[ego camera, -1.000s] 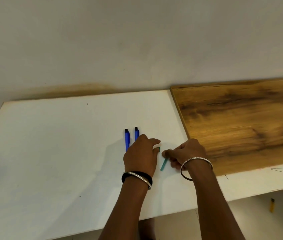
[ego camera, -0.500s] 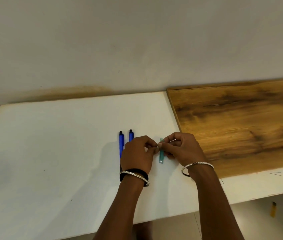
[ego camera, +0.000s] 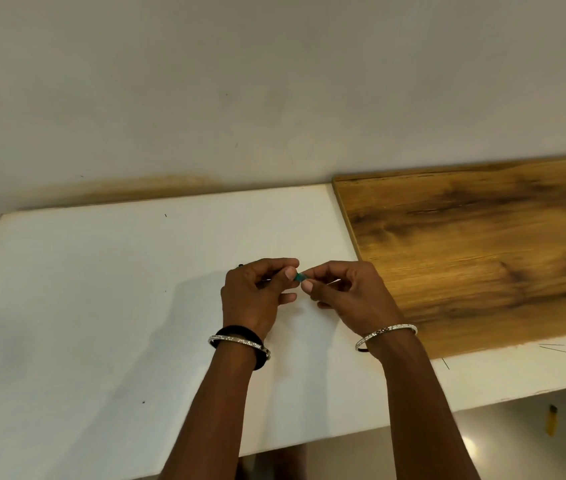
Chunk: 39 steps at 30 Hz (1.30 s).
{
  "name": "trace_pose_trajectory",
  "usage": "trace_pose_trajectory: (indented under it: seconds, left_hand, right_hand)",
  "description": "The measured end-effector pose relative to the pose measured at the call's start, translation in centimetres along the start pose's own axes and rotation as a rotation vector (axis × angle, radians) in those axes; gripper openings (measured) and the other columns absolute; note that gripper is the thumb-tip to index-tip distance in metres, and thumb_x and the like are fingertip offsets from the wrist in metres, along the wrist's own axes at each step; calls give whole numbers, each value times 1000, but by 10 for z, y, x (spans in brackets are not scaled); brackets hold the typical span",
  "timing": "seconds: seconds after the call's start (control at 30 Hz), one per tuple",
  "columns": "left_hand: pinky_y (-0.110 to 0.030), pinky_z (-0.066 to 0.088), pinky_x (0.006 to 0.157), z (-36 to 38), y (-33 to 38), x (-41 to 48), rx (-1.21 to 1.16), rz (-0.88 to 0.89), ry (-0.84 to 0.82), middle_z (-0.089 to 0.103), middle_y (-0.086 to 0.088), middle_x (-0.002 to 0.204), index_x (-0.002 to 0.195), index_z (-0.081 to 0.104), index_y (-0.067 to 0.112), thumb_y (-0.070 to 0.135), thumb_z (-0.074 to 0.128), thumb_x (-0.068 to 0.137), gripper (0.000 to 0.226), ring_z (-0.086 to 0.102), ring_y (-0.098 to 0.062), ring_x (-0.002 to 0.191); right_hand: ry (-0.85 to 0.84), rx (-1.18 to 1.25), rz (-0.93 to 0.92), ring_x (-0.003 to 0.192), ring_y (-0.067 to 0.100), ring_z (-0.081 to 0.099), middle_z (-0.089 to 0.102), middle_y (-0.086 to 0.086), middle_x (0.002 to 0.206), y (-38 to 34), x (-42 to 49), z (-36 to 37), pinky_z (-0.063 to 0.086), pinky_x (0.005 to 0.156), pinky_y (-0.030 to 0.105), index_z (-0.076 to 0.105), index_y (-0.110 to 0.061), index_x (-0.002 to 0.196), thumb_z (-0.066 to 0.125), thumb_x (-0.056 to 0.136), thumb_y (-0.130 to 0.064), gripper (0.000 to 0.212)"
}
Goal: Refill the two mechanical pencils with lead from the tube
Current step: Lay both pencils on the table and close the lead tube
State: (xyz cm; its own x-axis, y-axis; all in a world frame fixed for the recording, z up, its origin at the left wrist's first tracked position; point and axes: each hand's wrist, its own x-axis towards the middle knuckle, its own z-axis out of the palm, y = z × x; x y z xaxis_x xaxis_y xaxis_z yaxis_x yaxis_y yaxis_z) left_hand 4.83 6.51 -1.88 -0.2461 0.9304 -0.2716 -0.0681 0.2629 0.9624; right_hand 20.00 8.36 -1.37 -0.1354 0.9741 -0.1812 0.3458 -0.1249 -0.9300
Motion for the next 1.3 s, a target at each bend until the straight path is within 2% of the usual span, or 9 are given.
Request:
trace_pose_trajectory:
  seconds: [0.5, 0.67, 0.8, 0.87, 0.93, 1.0, 1.03, 1.13, 1.3]
  left_hand:
    - [-20, 57, 59, -18, 5, 3, 70, 10, -24, 77, -7, 82, 91, 78, 10, 8, 73, 82, 11, 74, -15, 72]
    - [-20, 57, 58, -29, 6, 5, 120, -3, -93, 76, -6, 78, 87, 78, 11, 8, 73, 82, 8, 73, -14, 69]
    - [-22, 58, 55, -37, 8, 6, 132, -5, -107, 77, -5, 86, 95, 78, 14, 16, 71, 84, 13, 74, -13, 74]
    - [-22, 57, 50, -37, 8, 5, 140, 16, -69, 77, 0, 91, 102, 75, 18, 23, 67, 88, 17, 74, -8, 74]
    - [-25, 57, 48, -42, 6, 7, 235, 69, 78, 75, 4, 91, 103, 73, 24, 25, 63, 91, 16, 73, -6, 69]
    - [-24, 57, 58, -51, 3, 11, 382, 125, 240, 74, 6, 89, 99, 73, 27, 23, 60, 92, 15, 70, -6, 68]
    - [-18, 52, 61, -55, 1, 13, 457, 139, 286, 73, 8, 90, 98, 73, 28, 22, 60, 92, 16, 66, -4, 69]
    - [-8, 36, 58, -59, -4, 14, 558, 126, 296, 68, 11, 95, 97, 72, 31, 19, 62, 90, 17, 56, 2, 67]
    - [-18, 40, 63, -62, -10, 16, 560, 27, 250, 68, 5, 97, 100, 70, 28, 21, 65, 88, 15, 59, -6, 74]
  right_hand:
    - [-15, 0, 35, 65, 13, 71, 75, 4, 70, -4, 2, 14, 56, 64, 23, 79, -20, 87, 81, 76, -16, 12]
    - [-18, -5, 43, 66, 20, 73, 76, 8, 72, -8, 1, 18, 61, 70, 31, 79, -16, 84, 83, 71, -11, 15]
    - [14, 28, 69, 64, 16, 72, 76, 7, 70, -13, 1, 27, 57, 63, 23, 79, -16, 83, 83, 72, -13, 13]
    - [74, 66, 110, 66, 14, 71, 76, 4, 71, -13, 3, 31, 54, 61, 19, 79, -17, 83, 83, 72, -18, 12]
    - [133, -18, 143, 69, 11, 70, 76, 0, 74, -11, 5, 35, 53, 65, 20, 79, -19, 83, 84, 71, -24, 15]
    - [196, -119, 169, 71, 12, 69, 74, -1, 75, -7, 7, 38, 55, 71, 26, 78, -17, 83, 85, 70, -25, 17]
    - [237, -154, 178, 70, 11, 68, 73, -1, 74, -6, 8, 39, 56, 71, 27, 77, -17, 82, 86, 69, -25, 17]
    - [342, -244, 189, 64, 7, 62, 71, -2, 71, -2, 11, 44, 51, 64, 23, 75, -17, 78, 86, 68, -29, 20]
    - [379, -389, 223, 65, 12, 59, 72, 4, 78, 1, 11, 54, 46, 66, 21, 73, -11, 82, 84, 70, -32, 26]
